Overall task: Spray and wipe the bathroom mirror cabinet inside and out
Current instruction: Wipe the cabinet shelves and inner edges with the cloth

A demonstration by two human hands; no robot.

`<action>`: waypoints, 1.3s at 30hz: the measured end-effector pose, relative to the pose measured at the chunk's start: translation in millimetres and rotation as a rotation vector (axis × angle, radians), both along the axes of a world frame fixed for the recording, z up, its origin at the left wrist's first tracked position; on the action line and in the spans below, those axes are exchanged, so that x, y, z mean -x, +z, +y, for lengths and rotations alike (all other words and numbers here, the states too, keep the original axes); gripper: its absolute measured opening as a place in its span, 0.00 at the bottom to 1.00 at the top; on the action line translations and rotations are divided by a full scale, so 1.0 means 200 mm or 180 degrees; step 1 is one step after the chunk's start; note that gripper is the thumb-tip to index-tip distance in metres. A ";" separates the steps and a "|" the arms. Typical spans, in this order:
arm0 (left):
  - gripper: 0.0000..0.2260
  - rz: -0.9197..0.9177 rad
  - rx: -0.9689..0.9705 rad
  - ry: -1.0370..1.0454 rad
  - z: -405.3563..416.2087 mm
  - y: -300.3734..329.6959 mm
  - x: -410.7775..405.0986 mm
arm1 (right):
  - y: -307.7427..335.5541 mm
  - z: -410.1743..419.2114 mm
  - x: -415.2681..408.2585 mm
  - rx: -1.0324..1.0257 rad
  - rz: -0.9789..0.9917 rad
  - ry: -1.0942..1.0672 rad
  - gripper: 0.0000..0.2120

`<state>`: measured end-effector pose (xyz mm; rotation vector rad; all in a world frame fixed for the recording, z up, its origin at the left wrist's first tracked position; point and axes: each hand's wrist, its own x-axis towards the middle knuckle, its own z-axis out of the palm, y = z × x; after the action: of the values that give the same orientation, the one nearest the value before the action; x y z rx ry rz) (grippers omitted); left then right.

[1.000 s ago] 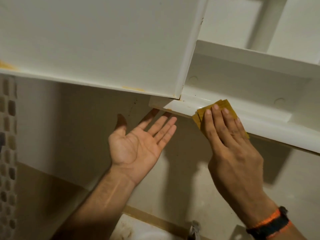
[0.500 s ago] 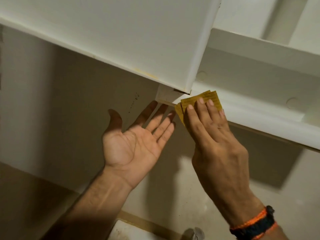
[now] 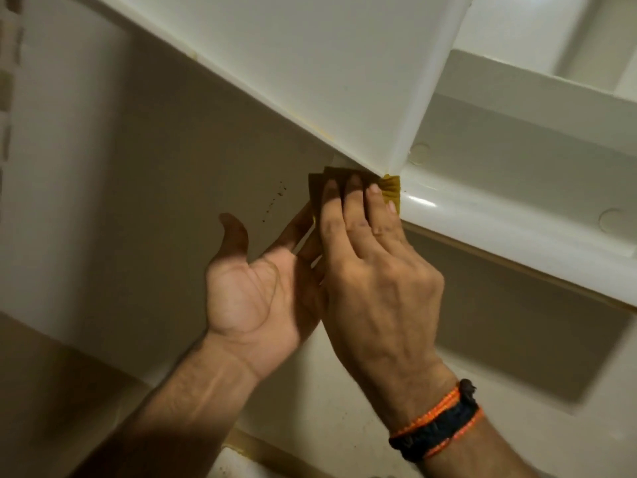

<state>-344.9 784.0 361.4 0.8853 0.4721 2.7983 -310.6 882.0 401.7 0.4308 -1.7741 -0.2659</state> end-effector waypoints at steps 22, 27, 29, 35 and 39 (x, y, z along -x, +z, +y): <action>0.41 -0.0112 -0.0035 0.0192 -0.01 0.01 0.07 | 0.26 0.37 -0.09 -0.1503 -0.0640 0.0367 0.25; 0.41 0.0107 0.0060 0.0194 0.00 0.02 0.05 | 0.31 0.33 -0.07 -0.1848 -0.0771 0.0228 0.26; 0.42 0.0181 0.0057 0.0178 0.00 0.02 0.06 | 0.34 0.29 -0.05 -0.1984 -0.0846 0.0210 0.24; 0.42 0.0306 0.0275 0.0235 -0.03 0.02 0.09 | 0.36 0.40 -0.10 -0.2033 -0.0976 0.0175 0.35; 0.42 0.0347 0.0372 0.0250 -0.05 0.02 0.09 | 0.35 0.38 -0.10 -0.2106 -0.0874 0.0039 0.34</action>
<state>-363.2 774.4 366.4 1.0180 0.6936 2.7680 -290.6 957.0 472.5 0.9848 -1.9216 -0.8266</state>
